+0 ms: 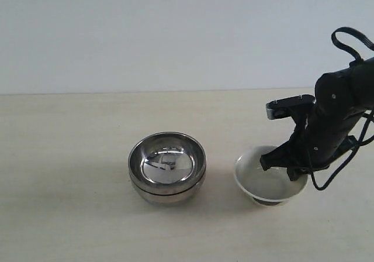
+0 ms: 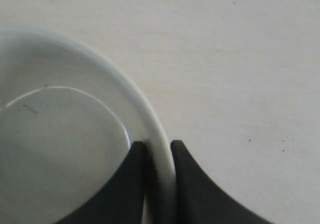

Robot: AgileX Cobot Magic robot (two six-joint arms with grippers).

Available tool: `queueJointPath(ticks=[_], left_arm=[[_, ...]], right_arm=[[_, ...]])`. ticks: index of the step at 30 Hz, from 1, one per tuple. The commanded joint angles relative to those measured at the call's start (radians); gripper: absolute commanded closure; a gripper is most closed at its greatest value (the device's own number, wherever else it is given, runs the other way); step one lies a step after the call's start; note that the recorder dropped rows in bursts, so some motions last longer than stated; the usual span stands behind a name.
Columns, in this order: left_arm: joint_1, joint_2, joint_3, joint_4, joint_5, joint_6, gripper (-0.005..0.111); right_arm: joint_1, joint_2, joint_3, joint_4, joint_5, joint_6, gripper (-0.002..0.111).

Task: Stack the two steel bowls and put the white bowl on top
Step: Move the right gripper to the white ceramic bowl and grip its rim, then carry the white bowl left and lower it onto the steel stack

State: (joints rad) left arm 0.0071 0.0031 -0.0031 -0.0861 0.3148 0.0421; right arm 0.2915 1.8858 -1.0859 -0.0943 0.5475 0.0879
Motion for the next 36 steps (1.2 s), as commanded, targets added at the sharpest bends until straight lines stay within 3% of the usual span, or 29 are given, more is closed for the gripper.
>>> queueJointPath(ticks=[1, 8, 16, 25, 36], left_arm=[[-0.005, -0.003, 0.003, 0.0, -0.007, -0.005, 0.103], [-0.005, -0.003, 0.003, 0.0, -0.007, -0.005, 0.103], [-0.005, -0.003, 0.003, 0.0, -0.007, -0.005, 0.103], [-0.005, -0.003, 0.003, 0.0, -0.007, -0.005, 0.103], [-0.005, -0.003, 0.003, 0.0, -0.007, -0.005, 0.103]], right_arm=[[-0.003, -0.084, 0.004, 0.006, -0.004, -0.027, 0.108], [-0.003, -0.248, 0.004, 0.398, -0.035, -0.307, 0.108], [0.037, -0.258, -0.037, 0.773, -0.039, -0.555, 0.108], [0.228, -0.104, -0.153, 0.781, -0.059, -0.55, 0.108], [0.243, 0.024, -0.222, 0.718, -0.128, -0.518, 0.108]])
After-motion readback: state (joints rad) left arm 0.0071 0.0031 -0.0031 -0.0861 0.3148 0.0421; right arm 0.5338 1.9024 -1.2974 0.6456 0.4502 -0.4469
